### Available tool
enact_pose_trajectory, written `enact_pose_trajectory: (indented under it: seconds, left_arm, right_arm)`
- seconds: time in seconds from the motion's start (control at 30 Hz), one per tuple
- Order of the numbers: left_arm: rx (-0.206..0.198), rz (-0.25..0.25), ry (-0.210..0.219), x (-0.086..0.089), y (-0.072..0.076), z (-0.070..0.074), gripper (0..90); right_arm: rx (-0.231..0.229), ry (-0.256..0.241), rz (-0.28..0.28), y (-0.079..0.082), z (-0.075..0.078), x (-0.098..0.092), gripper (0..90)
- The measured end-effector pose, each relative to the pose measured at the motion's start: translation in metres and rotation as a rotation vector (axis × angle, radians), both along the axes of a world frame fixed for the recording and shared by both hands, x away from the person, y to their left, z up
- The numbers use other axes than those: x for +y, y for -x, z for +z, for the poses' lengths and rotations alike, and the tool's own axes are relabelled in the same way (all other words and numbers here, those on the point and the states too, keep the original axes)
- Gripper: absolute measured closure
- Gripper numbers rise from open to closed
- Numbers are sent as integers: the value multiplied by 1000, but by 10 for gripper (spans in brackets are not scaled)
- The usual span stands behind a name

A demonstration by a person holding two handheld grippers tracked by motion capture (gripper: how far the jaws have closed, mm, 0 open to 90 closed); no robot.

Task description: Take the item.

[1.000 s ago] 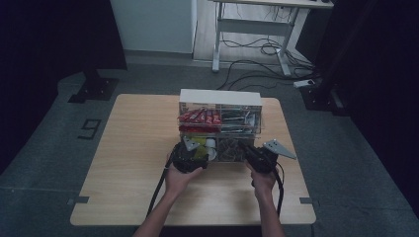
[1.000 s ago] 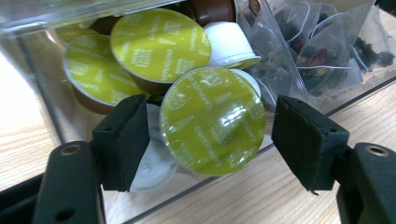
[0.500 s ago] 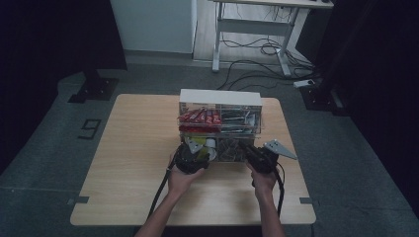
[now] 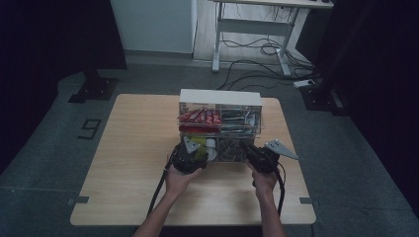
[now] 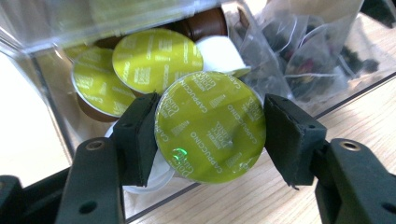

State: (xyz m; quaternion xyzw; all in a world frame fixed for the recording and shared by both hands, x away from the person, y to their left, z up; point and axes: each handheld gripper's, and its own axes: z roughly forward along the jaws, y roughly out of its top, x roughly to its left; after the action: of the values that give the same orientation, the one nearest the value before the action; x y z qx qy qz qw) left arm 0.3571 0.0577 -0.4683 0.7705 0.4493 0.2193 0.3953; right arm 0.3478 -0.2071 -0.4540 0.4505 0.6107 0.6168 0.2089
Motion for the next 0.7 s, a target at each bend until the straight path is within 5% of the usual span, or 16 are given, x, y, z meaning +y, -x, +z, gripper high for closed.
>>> enact_pose_trajectory:
  seconds: [0.7]
  left_arm:
    - [-16,1,52,32,21,15,387]
  right_arm:
    - [1,-3,-11,1,0,-3,872]
